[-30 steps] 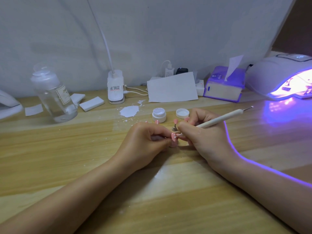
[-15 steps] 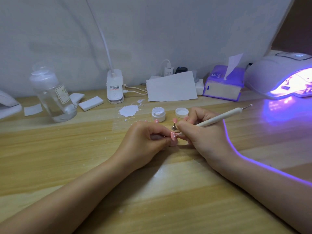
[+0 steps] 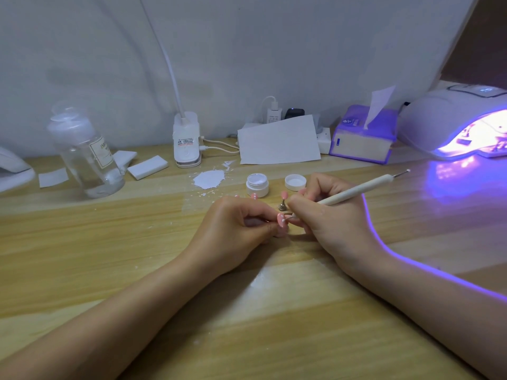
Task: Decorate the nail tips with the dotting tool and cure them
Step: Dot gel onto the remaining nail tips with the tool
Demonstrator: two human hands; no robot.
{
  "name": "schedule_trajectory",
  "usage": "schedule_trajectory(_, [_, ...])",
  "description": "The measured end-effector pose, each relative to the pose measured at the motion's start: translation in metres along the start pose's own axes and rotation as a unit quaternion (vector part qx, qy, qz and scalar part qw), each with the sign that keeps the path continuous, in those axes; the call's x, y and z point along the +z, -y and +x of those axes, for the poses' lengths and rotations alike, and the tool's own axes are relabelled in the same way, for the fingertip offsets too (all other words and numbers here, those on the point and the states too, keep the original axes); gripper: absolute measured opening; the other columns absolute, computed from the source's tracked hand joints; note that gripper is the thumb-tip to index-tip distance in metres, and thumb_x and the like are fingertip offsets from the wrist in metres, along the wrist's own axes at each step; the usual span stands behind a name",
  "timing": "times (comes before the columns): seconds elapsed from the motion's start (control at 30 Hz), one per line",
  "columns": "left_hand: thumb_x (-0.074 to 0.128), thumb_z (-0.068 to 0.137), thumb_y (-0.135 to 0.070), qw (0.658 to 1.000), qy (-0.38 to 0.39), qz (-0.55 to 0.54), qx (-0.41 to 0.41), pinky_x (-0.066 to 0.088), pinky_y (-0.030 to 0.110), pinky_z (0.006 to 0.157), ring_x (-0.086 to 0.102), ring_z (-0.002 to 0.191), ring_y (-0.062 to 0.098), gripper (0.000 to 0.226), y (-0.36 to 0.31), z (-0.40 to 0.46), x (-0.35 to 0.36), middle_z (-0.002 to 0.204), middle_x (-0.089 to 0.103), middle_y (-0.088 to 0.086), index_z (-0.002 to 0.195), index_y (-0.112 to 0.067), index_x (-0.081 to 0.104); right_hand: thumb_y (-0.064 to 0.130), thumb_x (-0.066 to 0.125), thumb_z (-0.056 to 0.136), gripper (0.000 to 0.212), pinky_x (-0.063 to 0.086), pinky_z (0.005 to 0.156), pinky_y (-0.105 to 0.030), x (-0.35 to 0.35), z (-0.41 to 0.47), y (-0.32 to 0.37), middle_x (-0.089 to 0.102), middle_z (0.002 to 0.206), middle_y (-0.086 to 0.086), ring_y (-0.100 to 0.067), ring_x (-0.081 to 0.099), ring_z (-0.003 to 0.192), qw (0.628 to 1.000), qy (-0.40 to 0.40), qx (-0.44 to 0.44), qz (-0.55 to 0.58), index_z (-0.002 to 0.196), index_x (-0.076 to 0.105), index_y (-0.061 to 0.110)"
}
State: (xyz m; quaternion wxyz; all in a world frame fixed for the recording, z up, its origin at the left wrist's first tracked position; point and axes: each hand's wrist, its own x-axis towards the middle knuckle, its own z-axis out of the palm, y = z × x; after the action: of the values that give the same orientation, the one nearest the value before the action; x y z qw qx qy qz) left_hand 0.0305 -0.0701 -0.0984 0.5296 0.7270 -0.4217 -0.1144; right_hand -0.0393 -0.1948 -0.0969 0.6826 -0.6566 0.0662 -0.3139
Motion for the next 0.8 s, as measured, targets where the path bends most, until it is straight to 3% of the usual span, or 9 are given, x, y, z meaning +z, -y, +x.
schedule_trajectory(0.13, [0.071, 0.076, -0.011, 1.0, -0.001, 0.004, -0.001, 0.05, 0.019, 0.062, 0.056, 0.058, -0.005, 0.017, -0.0003, -0.0001, -0.0001, 0.067, 0.071, -0.008, 0.071, -0.027, 0.072, -0.012, 0.058, 0.078, 0.042, 0.046, 0.043, -0.017, 0.0009, -0.0002, 0.0007, 0.036, 0.042, 0.005, -0.002, 0.052, 0.035, 1.0, 0.01, 0.003, 0.011, 0.051, 0.035, 0.01])
schedule_trajectory(0.3, [0.071, 0.077, -0.011, 1.0, 0.0, 0.013, 0.001, 0.044, 0.008, 0.058, 0.053, 0.054, -0.011, 0.018, -0.0017, -0.0009, -0.0003, 0.061, 0.068, -0.015, 0.071, -0.027, 0.071, -0.01, 0.058, 0.075, 0.041, 0.048, 0.047, -0.021, -0.0004, -0.0002, 0.0006, 0.039, 0.052, -0.008, -0.004, 0.062, 0.048, 1.0, -0.003, 0.008, 0.0, 0.049, 0.036, 0.013])
schedule_trajectory(0.37, [0.071, 0.077, -0.011, 1.0, -0.001, 0.018, 0.004, 0.044, 0.008, 0.061, 0.053, 0.056, -0.01, 0.018, -0.0018, -0.0008, -0.0004, 0.063, 0.07, -0.013, 0.07, -0.028, 0.072, -0.009, 0.059, 0.076, 0.042, 0.052, 0.057, -0.025, 0.0001, -0.0005, 0.0004, 0.04, 0.042, 0.003, -0.004, 0.058, 0.045, 1.0, -0.002, 0.001, -0.013, 0.049, 0.036, 0.013])
schedule_trajectory(0.47, [0.071, 0.077, -0.011, 1.0, 0.0, 0.023, 0.008, 0.041, 0.005, 0.062, 0.052, 0.055, -0.011, 0.018, -0.0019, -0.0008, -0.0002, 0.062, 0.069, -0.014, 0.07, -0.028, 0.071, -0.005, 0.059, 0.075, 0.041, 0.052, 0.078, -0.041, 0.0003, -0.0009, 0.0004, 0.043, 0.039, 0.005, -0.012, 0.06, 0.06, 0.999, -0.016, -0.005, -0.029, 0.047, 0.037, 0.015])
schedule_trajectory(0.63, [0.071, 0.077, -0.009, 1.0, 0.004, 0.014, 0.008, 0.04, 0.004, 0.057, 0.053, 0.055, -0.014, 0.018, -0.0014, -0.0005, -0.0004, 0.058, 0.066, -0.018, 0.071, -0.026, 0.072, -0.006, 0.06, 0.076, 0.043, 0.05, 0.06, -0.033, 0.0008, -0.0002, -0.0002, 0.039, 0.041, 0.004, -0.006, 0.062, 0.052, 1.0, -0.016, -0.004, -0.017, 0.046, 0.037, 0.015])
schedule_trajectory(0.8, [0.071, 0.077, -0.011, 0.999, 0.0, 0.028, 0.023, 0.043, 0.008, 0.057, 0.052, 0.054, -0.014, 0.017, -0.0006, -0.0006, -0.0008, 0.059, 0.067, -0.017, 0.074, -0.028, 0.072, -0.009, 0.055, 0.072, 0.043, 0.056, 0.053, -0.024, -0.0011, 0.0015, 0.0005, 0.036, 0.036, 0.001, -0.013, 0.055, 0.051, 0.999, -0.022, 0.014, 0.025, 0.043, 0.039, 0.018])
